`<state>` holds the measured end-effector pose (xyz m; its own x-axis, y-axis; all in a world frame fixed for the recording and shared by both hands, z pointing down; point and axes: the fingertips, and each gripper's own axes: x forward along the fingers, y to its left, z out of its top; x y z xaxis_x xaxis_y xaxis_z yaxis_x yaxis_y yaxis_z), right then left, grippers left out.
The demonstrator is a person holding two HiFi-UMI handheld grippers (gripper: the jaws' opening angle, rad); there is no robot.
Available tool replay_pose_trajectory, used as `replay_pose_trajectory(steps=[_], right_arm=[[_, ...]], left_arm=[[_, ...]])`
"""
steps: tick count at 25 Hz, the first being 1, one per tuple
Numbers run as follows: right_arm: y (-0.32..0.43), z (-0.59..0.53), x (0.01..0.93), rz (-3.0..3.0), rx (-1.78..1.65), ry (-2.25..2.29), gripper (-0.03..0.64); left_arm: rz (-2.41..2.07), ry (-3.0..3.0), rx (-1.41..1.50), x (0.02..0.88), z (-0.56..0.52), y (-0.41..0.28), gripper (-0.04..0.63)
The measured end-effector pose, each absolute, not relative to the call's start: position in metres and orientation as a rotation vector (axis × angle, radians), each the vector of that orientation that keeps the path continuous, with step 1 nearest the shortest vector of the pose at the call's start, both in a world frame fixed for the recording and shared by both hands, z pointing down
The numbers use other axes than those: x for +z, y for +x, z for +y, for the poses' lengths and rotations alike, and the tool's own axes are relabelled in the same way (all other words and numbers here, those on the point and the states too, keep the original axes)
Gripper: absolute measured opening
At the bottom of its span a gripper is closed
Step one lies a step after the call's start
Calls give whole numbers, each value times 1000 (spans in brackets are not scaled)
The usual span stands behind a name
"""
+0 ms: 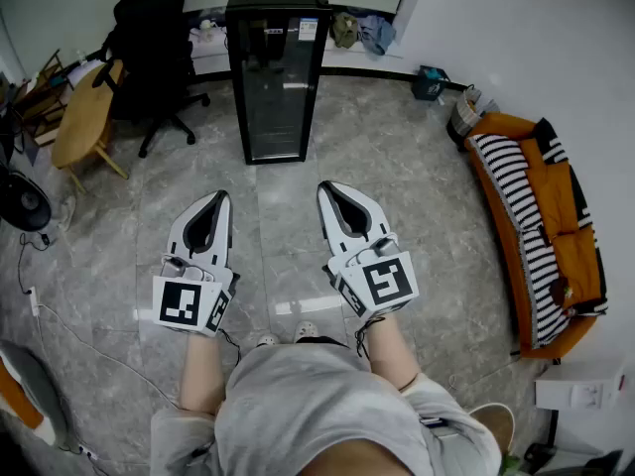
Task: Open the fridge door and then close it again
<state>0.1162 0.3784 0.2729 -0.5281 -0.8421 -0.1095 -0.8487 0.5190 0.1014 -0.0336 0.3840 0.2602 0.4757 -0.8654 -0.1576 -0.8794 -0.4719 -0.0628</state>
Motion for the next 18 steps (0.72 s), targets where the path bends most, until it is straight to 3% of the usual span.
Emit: replay_pose_trajectory(steps=[18], right_arm=[[139, 357, 277, 2702, 253, -1462, 25]], left_arm=[[1573, -2548, 138, 264, 364, -7, 13]])
